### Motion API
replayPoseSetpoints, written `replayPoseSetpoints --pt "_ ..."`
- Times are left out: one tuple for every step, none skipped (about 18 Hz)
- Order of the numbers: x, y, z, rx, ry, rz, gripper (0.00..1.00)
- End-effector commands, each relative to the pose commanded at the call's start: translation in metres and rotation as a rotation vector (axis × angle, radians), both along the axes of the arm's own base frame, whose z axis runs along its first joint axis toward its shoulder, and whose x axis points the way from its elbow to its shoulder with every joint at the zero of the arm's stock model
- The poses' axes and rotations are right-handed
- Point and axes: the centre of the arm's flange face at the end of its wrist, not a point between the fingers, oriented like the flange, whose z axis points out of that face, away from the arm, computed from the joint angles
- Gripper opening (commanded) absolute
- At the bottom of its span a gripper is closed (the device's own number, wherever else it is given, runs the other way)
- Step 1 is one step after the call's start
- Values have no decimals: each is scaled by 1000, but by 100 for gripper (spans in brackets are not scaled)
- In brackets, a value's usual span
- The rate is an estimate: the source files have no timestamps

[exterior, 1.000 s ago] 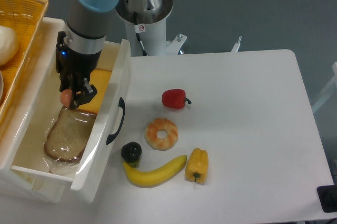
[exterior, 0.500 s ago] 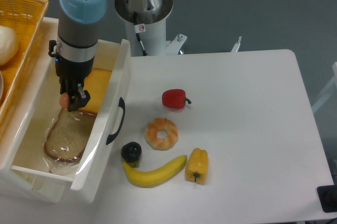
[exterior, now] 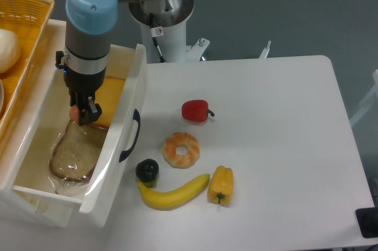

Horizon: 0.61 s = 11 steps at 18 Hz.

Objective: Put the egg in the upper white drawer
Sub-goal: 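Lower the egg into the drawer beside the cheese slice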

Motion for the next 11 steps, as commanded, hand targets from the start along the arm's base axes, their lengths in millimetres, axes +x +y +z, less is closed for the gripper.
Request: replayPoseSetpoints --pt "0 0 0 0 0 1 42" --pt "1 0 -2 -3 -2 0 42" --pt "2 0 -4 -7 -4 -2 42" --pt "2 0 -3 -6 -4 -2 42" --pt "2 0 -5 -7 -4 -2 42" --pt "2 0 -5 -7 -4 -2 42" --pt "2 0 -5 -7 -4 -2 43" --pt "2 1 -5 -8 -5 -2 46" --pt "2 1 -5 -8 -5 -2 46" --pt "2 0 -5 -7 -4 -2 46" --pt "2 0 -5 -7 -4 -2 46"
